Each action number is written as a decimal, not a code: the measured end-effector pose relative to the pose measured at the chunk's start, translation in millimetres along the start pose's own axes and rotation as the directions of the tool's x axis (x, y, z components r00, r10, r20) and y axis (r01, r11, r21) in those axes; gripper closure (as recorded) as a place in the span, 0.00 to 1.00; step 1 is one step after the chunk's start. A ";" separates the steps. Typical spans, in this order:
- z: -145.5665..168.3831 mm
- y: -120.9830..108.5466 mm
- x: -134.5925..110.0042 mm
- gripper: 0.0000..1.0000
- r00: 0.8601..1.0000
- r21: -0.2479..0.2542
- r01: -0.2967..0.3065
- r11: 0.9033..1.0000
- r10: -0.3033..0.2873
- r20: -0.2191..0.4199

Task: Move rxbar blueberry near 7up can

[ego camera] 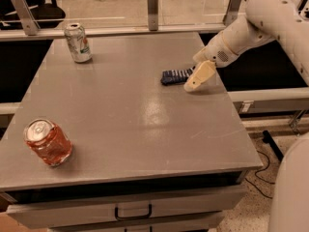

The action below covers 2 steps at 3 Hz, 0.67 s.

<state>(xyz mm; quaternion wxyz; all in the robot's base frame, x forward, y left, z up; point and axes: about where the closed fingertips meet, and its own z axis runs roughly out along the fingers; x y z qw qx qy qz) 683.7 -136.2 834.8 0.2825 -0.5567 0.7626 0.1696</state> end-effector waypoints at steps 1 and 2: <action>8.9 0.1 -3.2 0.41 1.000 -0.027 -0.023 0.999 0.023 0.009; 7.2 8.0 -9.0 0.65 0.999 -0.050 -0.021 0.999 0.022 0.028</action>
Offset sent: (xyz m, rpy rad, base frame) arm -0.0142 0.0153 0.0122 0.0718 0.0414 0.0301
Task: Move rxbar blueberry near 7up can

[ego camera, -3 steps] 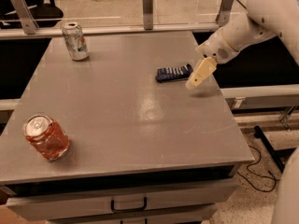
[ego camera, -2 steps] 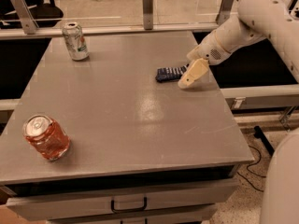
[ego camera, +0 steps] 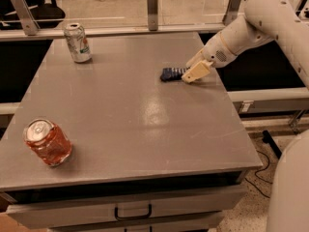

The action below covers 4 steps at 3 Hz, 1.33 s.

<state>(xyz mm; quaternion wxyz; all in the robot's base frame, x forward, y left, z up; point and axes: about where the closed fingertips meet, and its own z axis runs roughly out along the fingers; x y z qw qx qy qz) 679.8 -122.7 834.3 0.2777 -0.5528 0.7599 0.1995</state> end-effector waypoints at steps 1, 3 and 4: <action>-8.5 11.5 -6.0 0.88 1.000 -0.009 0.019 1.000 -0.019 0.023; -63.8 32.6 -33.9 1.00 0.988 0.039 0.111 0.993 -0.114 0.103; -63.7 32.6 -34.0 1.00 0.988 0.039 0.111 0.993 -0.114 0.103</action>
Offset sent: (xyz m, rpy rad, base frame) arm -0.0396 -0.0118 0.0511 0.0595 -0.0717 0.0445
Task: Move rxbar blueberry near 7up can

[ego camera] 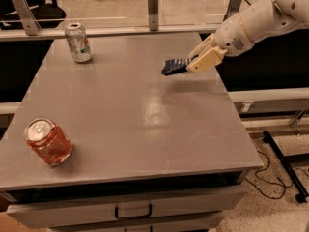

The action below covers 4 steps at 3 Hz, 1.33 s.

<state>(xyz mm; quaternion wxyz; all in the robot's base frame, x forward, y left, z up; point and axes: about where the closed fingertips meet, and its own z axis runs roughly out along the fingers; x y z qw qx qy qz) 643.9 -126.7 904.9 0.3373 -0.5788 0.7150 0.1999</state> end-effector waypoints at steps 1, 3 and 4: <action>17.2 -4.1 -8.5 1.00 1.000 -0.011 0.022 1.000 -0.021 0.016; 99.1 -38.1 -57.4 1.00 0.993 -0.009 0.083 0.996 -0.082 0.081; 134.6 -57.6 -84.3 1.00 0.993 0.038 0.081 0.996 -0.085 0.088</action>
Offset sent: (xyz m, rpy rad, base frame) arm 0.0657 0.1032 -0.0193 0.0871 -0.0877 0.1244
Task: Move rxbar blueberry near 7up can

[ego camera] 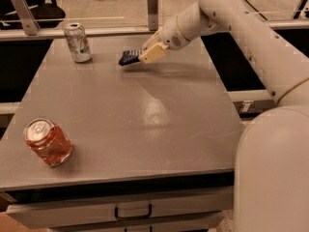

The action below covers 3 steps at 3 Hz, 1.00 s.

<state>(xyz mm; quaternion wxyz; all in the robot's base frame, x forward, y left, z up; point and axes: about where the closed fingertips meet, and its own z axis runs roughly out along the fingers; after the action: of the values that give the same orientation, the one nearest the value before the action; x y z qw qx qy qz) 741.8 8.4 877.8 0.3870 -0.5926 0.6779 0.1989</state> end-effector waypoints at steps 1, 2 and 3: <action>31.0 -9.1 -19.3 1.00 1.000 0.017 -0.002 1.000 0.002 0.003; 56.8 -11.9 -37.0 0.82 1.000 0.033 -0.005 0.999 0.005 0.009; 73.1 -14.0 -50.5 0.59 1.000 0.048 -0.005 0.999 0.004 0.018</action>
Offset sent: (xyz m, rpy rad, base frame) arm 0.0393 0.0915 -0.0022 0.0189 -0.0392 -0.0518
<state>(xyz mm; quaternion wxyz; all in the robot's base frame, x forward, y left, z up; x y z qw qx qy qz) 776.2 91.4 873.4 0.4067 -0.5798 0.6803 0.1890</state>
